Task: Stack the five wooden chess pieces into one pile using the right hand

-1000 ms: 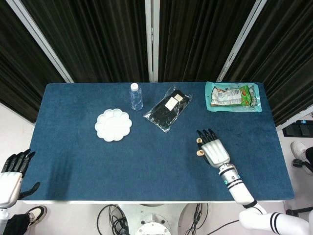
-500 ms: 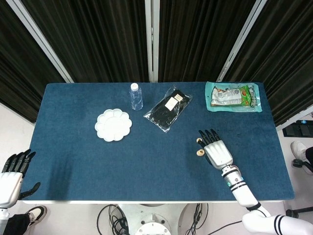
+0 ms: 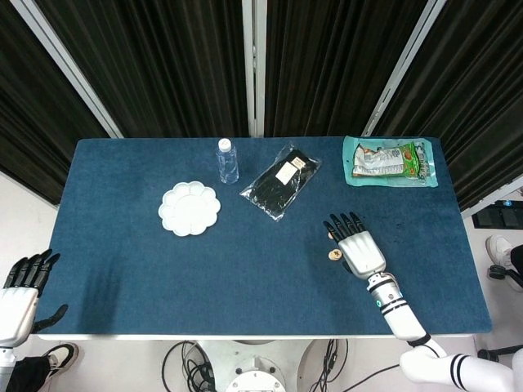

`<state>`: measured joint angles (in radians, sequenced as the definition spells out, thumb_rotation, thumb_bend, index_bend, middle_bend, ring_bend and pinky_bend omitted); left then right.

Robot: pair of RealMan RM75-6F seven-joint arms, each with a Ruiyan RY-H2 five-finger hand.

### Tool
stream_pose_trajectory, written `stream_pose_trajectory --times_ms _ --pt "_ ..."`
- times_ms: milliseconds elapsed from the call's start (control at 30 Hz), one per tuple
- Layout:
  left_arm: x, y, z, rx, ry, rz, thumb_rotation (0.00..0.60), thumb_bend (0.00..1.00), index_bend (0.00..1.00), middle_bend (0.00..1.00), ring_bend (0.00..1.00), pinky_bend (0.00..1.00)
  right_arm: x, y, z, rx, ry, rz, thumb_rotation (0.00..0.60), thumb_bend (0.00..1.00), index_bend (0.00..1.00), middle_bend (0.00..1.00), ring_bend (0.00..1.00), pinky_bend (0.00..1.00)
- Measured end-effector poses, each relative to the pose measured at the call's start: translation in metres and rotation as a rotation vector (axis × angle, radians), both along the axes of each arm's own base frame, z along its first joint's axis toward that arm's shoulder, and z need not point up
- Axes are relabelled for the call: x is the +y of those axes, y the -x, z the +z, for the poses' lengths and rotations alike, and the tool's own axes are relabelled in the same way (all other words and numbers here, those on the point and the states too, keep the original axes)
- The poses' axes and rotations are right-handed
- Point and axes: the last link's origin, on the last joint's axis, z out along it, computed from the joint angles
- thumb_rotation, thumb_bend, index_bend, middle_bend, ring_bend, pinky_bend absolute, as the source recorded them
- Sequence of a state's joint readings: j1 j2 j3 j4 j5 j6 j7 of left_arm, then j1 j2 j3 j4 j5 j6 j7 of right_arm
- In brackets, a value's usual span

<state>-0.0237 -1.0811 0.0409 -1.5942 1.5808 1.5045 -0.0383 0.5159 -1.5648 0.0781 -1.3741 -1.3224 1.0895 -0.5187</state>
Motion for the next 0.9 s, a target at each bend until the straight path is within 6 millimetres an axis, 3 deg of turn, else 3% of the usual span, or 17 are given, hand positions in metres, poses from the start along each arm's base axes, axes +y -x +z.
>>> stream_pose_trajectory --times_ms 900 --pt "0.001 0.0026 0.0006 -0.004 0.001 0.01 0.6 0.23 0.04 0.0 0.0 0.0 -0.0074 -0.0057 -0.0093 -0.002 -0.015 -0.004 0.6 0.15 0.0 0.0 0.0 0.0"
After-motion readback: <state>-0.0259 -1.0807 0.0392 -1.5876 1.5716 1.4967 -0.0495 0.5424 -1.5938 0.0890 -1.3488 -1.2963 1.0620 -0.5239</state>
